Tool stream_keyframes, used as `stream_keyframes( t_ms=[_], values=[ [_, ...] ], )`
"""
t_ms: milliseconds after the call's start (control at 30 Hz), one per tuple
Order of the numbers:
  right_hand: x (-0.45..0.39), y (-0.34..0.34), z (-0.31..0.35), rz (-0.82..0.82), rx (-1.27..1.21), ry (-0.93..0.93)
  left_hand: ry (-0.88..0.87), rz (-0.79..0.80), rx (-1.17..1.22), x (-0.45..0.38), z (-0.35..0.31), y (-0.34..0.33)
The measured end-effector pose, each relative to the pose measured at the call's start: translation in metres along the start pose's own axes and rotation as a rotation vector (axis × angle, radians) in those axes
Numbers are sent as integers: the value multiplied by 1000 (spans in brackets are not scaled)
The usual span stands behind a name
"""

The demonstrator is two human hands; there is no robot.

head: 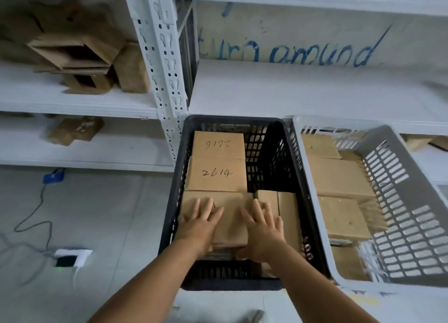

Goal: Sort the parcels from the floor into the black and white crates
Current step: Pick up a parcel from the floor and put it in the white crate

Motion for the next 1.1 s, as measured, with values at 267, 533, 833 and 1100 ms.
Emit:
stream_keyframes(
  t_ms=[267,533,833,1100],
  values=[
    [-29,5,11,-50,229,99,56,-38,-58,-10,5,-2],
    [-26,-7,34,3,187,163,-29,29,45,-13,4,15],
    [-11,18,10,-177,-167,13,-192,20,-5,-32,-7,20],
    [33,9,-45,-225,-265,-435,-588,-89,-197,-33,-84,53]
  ],
)
Point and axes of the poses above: each hand's wrist, its own x-axis away from the middle knuckle, its own y-axis out of the back of the hand, z = x × y, the point moved 9 cm from there along -x, towards the middle knuckle, and after that the axes turned 11 degrees about -x, right-handed, at the moved point
